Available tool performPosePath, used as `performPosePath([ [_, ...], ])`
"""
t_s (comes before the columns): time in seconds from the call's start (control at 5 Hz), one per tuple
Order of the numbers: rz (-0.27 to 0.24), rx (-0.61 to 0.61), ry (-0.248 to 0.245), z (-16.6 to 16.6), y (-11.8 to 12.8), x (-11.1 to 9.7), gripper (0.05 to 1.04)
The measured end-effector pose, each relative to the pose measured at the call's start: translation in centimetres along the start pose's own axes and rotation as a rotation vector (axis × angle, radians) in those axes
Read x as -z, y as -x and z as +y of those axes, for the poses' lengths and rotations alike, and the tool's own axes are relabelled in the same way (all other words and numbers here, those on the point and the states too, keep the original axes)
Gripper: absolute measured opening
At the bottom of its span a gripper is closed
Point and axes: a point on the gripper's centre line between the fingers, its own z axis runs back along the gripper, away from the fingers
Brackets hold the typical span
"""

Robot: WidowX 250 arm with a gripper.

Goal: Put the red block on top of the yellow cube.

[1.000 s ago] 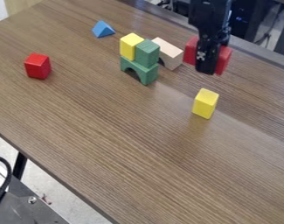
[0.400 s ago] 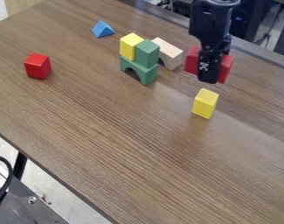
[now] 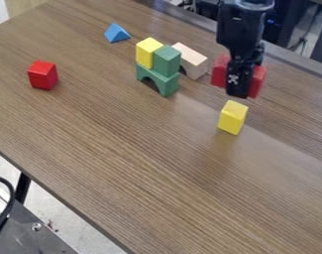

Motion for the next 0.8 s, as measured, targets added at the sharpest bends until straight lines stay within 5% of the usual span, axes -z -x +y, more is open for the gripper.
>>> performPosePath([
  [0.8,0.007,0.008,-0.078,0.6,0.3,2.1,0.591],
])
